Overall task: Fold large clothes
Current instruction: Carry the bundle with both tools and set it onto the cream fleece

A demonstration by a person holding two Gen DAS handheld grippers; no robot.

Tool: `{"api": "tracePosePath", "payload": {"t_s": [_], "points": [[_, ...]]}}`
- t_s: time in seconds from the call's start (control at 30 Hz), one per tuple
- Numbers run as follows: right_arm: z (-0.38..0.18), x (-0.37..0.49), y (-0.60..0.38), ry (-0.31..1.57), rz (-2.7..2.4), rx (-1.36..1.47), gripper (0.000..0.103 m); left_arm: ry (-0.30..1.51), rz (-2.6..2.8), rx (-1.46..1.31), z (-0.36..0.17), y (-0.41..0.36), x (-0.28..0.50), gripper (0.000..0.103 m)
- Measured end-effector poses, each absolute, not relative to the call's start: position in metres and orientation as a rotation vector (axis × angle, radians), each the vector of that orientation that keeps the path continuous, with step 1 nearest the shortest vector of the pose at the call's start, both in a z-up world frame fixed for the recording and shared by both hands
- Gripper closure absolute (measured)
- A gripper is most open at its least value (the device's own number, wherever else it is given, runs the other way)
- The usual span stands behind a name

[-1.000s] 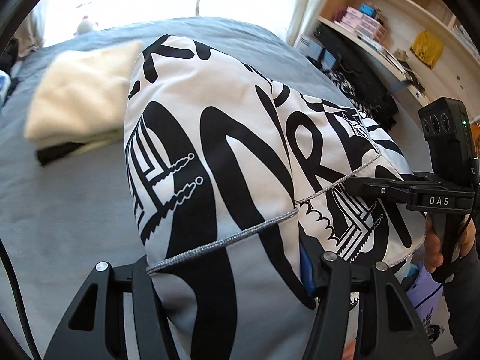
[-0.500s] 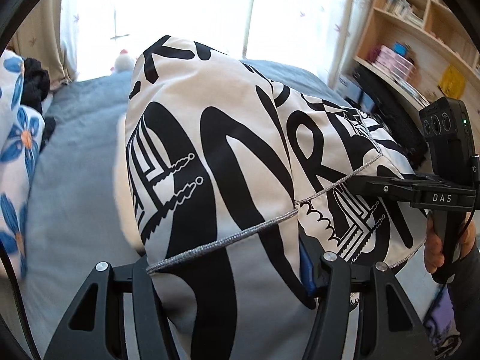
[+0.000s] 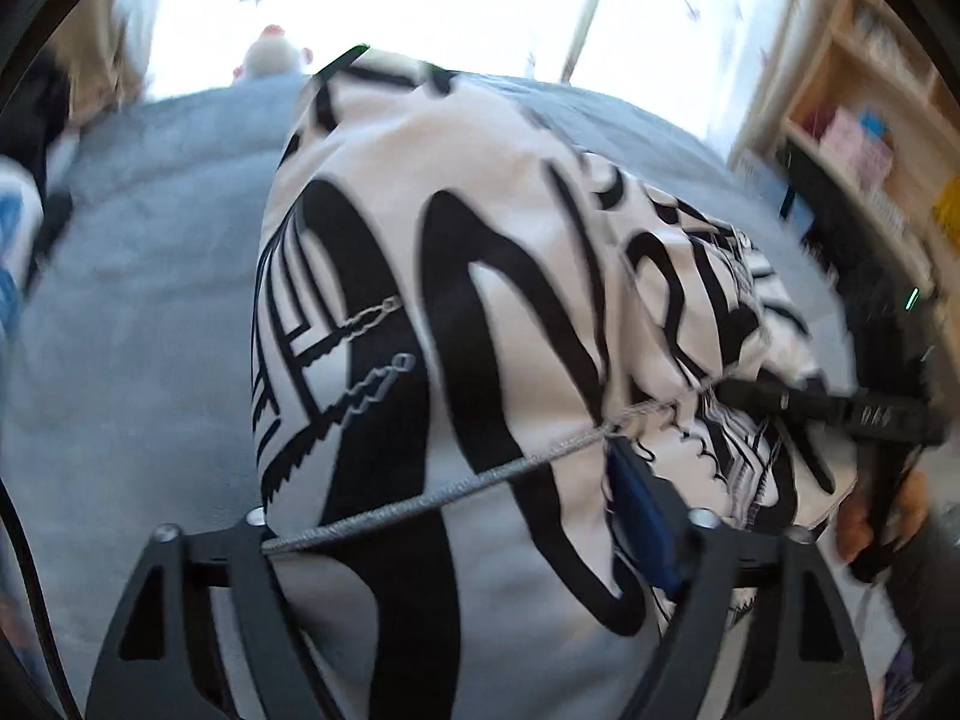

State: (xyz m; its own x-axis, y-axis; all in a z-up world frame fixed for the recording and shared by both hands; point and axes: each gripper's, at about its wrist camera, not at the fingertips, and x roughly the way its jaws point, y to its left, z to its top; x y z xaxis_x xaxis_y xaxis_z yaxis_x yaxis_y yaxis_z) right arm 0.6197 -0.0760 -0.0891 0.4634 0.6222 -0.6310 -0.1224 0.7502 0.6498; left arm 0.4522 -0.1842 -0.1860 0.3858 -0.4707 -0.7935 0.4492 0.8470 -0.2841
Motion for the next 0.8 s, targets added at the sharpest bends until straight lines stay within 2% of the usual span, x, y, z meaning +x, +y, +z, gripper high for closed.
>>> {"api": "tracePosePath", "payload": {"t_s": [0.13,0.3,0.47,0.5,0.53,0.6,0.7,0.8], "points": [[-0.079,0.608,-0.076,0.988,0.525,0.523,0.047,0.977,-0.597,-0.056,-0.193,-0.175,0.446,0.015],[-0.045,0.585,-0.089,0.992,0.450,0.433,0.047,0.948,-0.485,0.030,-0.169,-0.184,0.422,0.017],[0.002,0.548,-0.095,0.835,0.408,0.296,0.047,0.899,-0.403,0.053,-0.145,-0.188,0.392,0.032],[0.007,0.545,-0.089,0.825,0.414,0.278,0.053,0.886,-0.390,0.053,-0.141,-0.191,0.387,0.033],[0.009,0.544,-0.085,0.821,0.422,0.263,0.066,0.877,-0.374,0.057,-0.139,-0.193,0.383,0.035],[0.009,0.544,-0.069,0.837,0.433,0.216,0.075,0.873,-0.345,0.067,-0.134,-0.197,0.377,0.035],[0.000,0.544,-0.050,0.851,0.423,0.152,0.078,0.885,-0.284,0.078,-0.134,-0.194,0.379,0.035],[-0.015,0.541,-0.047,0.856,0.404,0.107,0.078,0.911,-0.220,0.090,-0.134,-0.185,0.377,0.027]]}}
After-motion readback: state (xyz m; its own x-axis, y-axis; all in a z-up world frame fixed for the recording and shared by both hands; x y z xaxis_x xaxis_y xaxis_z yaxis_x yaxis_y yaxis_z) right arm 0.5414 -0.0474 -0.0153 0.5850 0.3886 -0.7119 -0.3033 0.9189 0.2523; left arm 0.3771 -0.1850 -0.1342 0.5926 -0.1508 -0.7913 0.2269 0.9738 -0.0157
